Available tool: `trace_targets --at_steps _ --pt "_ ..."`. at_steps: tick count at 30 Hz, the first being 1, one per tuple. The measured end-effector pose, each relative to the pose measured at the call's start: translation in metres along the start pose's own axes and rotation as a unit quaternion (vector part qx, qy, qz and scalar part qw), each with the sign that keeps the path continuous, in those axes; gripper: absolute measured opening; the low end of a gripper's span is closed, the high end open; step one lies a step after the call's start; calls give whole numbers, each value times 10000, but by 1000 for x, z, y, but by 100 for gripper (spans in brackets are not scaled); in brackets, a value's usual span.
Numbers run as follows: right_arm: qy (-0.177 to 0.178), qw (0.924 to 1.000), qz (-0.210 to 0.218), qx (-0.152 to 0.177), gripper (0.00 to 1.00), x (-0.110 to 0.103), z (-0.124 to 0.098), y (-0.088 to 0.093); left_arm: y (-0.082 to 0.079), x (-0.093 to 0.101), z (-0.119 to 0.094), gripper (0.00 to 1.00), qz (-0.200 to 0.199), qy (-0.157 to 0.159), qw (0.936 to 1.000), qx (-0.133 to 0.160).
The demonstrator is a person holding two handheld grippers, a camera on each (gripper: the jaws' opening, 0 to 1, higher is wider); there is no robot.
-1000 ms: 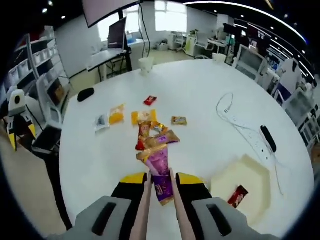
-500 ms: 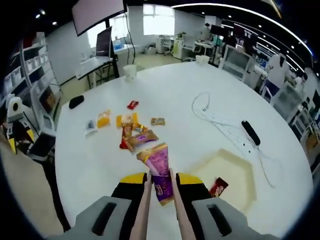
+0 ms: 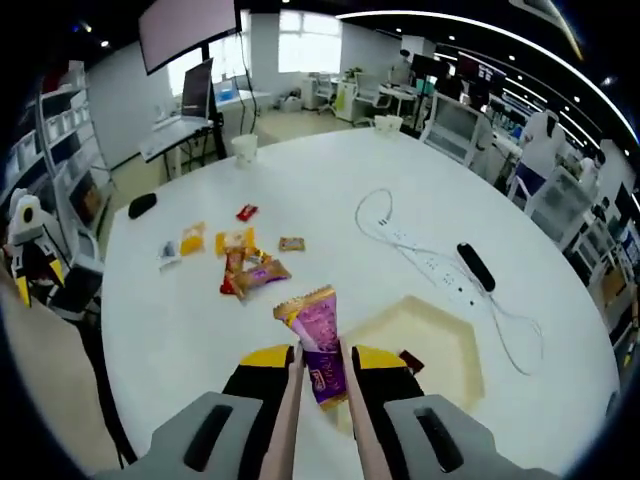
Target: Place the target food into the container with the food tongs after gripping and lifting it, then release it inside without dropping or visibly crushing the food.
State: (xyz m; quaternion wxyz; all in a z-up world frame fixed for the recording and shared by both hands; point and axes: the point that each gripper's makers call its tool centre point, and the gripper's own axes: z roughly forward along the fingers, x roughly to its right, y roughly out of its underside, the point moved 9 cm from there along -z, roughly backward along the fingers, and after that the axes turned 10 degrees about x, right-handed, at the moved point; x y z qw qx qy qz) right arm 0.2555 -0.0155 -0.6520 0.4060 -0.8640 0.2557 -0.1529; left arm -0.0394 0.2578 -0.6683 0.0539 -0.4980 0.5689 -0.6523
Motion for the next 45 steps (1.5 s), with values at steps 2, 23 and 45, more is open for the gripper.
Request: trace_targets --at_steps 2,23,45 --pt "48 10000 38 29 22 3 -2 0 0 0 0 42 -1 -1 10000 8" --pt "462 9977 457 202 22 28 -14 5 4 3 -1 42 0 13 10000 0" --pt "1001 9881 1093 418 22 50 -31 19 5 4 1 42 0 57 10000 -57"
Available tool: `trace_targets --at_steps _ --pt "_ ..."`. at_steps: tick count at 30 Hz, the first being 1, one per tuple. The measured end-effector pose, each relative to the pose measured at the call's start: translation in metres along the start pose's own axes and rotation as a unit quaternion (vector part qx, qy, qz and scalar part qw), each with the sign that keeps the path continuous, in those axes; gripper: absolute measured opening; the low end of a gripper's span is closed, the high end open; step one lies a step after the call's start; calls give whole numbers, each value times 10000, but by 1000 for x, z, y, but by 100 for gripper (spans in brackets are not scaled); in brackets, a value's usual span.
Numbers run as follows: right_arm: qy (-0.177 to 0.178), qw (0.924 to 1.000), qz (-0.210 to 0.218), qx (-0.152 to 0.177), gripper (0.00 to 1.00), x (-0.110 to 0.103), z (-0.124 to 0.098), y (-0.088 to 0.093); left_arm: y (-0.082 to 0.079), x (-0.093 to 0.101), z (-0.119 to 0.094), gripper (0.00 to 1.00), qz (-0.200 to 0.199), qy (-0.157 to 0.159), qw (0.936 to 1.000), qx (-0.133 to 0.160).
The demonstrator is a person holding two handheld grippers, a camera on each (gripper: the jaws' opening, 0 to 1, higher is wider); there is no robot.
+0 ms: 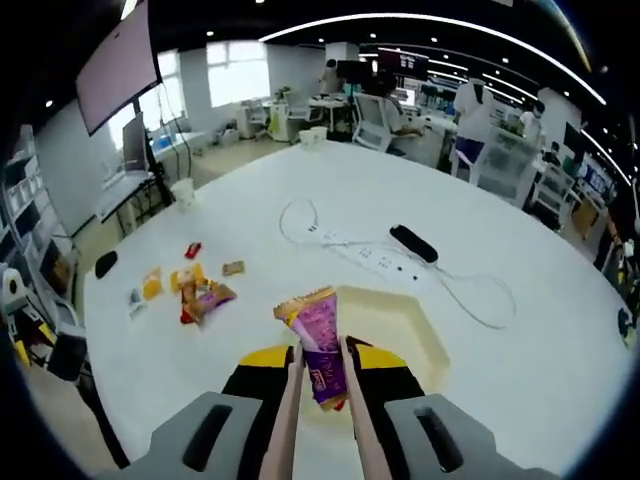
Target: Place the target food into the container with the food tongs after gripping and lifting it, then release it inside without dropping or visibly crushing the food.
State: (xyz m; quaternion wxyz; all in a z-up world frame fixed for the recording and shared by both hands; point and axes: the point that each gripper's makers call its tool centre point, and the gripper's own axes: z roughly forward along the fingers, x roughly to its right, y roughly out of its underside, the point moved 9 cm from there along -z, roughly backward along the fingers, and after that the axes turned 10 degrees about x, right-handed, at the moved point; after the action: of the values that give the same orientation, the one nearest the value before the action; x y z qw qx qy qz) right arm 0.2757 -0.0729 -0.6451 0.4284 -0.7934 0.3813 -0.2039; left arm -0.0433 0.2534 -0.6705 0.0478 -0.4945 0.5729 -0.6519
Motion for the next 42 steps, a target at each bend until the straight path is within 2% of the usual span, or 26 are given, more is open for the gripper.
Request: trace_targets --at_steps 12,21,34,42 --pt "99 9998 149 53 22 4 0 0 0 1 1 42 15 -3 10000 -6" --pt "191 9996 196 16 22 20 8 8 3 2 2 42 21 31 10000 -72" --pt "131 9996 266 5 24 4 3 7 3 1 -2 42 5 31 10000 -38" --pt "115 9988 483 14 25 -7 2 8 5 2 -5 42 -20 -4 10000 -19"
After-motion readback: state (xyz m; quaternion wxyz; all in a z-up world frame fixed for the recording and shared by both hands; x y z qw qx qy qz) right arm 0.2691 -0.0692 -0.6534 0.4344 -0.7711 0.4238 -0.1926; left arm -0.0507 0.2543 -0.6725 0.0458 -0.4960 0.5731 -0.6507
